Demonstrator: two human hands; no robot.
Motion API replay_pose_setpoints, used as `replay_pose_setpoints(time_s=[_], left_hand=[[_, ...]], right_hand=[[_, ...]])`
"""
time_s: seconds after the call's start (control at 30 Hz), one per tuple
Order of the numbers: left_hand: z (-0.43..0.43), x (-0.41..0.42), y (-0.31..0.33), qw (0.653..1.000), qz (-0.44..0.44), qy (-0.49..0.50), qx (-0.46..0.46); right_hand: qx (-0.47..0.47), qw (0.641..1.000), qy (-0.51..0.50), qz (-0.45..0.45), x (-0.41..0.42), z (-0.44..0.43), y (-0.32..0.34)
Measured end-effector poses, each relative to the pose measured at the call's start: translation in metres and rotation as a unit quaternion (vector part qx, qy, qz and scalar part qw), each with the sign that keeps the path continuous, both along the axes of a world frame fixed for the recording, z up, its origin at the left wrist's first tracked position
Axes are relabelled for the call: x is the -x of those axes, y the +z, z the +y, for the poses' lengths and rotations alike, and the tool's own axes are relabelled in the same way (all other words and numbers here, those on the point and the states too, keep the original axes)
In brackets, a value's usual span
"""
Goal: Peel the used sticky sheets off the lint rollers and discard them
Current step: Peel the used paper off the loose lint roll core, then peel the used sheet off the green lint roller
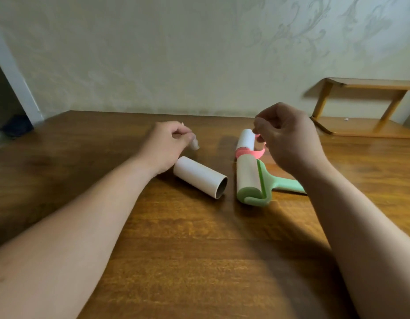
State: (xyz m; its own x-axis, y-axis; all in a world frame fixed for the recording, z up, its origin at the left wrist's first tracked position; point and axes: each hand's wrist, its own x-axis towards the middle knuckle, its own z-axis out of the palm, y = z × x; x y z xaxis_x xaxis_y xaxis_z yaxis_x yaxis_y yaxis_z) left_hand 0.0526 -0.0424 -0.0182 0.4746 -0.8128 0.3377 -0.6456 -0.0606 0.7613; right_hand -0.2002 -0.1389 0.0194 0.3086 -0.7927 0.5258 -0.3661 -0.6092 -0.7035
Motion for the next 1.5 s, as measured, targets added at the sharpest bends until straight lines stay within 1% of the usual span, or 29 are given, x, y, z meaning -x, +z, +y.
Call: replay_pose_setpoints(time_s=[0.1,0.2,0.3,0.5,0.57,0.67,0.7,0.77,0.8,0.83,0.9,0.97,1.03,1.13,1.27,1.4,1.47,1.5], left_hand=[[-0.004,0.001,-0.004,0.999,0.008,-0.02,-0.027],[-0.006,-0.002,-0.005,1.0,0.006,-0.003,-0.015],[-0.008,-0.004,-0.007,0.999,-0.009,0.024,-0.021],[-0.004,-0.007,-0.011,0.999,-0.009,0.02,-0.046],[-0.003,-0.008,-0.011,0.998,-0.013,0.033,-0.043],[-0.003,-0.01,-0.012,0.998,-0.017,0.051,-0.022],[-0.003,-0.011,-0.011,0.998,-0.019,0.058,-0.013],[-0.002,-0.009,-0.006,0.997,-0.028,0.076,0.009],[0.0,-0.006,-0.002,0.996,-0.037,0.082,0.024],[0.002,-0.001,0.002,0.995,-0.046,0.081,0.04],[0.007,0.012,0.009,0.994,-0.054,0.06,0.068],[0.013,0.03,0.011,0.995,-0.053,0.019,0.082],[0.015,0.048,0.009,0.994,-0.069,-0.03,0.077],[0.016,0.065,0.008,0.991,-0.088,-0.08,0.063],[0.016,0.071,0.007,0.99,-0.096,-0.099,0.042],[0.016,0.071,0.007,0.989,-0.103,-0.102,0.04],[0.018,0.072,0.009,0.989,-0.098,-0.102,0.046],[0.019,0.074,0.01,0.989,-0.098,-0.102,0.05]], right_hand=[[0.004,1.0,-0.003,0.011,0.005,-0.004,-0.001],[0.006,1.0,-0.004,0.013,0.005,-0.006,-0.001],[0.014,0.999,-0.002,0.029,0.005,-0.007,-0.002],[0.011,0.998,-0.008,0.061,0.012,-0.011,-0.001],[-0.004,0.993,-0.019,0.116,0.016,-0.014,0.0],[-0.051,0.966,-0.023,0.251,0.022,-0.018,0.001],[-0.077,0.95,-0.017,0.301,0.023,-0.019,0.001],[-0.111,0.904,0.002,0.412,0.024,-0.02,0.001],[-0.115,0.885,0.012,0.451,0.023,-0.02,0.0],[-0.117,0.875,0.019,0.47,0.022,-0.021,0.0],[-0.135,0.879,0.028,0.457,0.021,-0.021,-0.002],[-0.144,0.883,0.035,0.446,0.021,-0.02,-0.002],[-0.145,0.886,0.043,0.438,0.022,-0.02,-0.001],[-0.172,0.905,0.048,0.386,0.023,-0.021,0.001],[-0.178,0.899,0.041,0.398,0.02,-0.02,0.0],[-0.182,0.893,0.061,0.408,0.019,-0.019,-0.001],[-0.165,0.901,0.082,0.392,0.024,-0.018,0.003],[-0.15,0.912,0.089,0.372,0.027,-0.017,0.007]])
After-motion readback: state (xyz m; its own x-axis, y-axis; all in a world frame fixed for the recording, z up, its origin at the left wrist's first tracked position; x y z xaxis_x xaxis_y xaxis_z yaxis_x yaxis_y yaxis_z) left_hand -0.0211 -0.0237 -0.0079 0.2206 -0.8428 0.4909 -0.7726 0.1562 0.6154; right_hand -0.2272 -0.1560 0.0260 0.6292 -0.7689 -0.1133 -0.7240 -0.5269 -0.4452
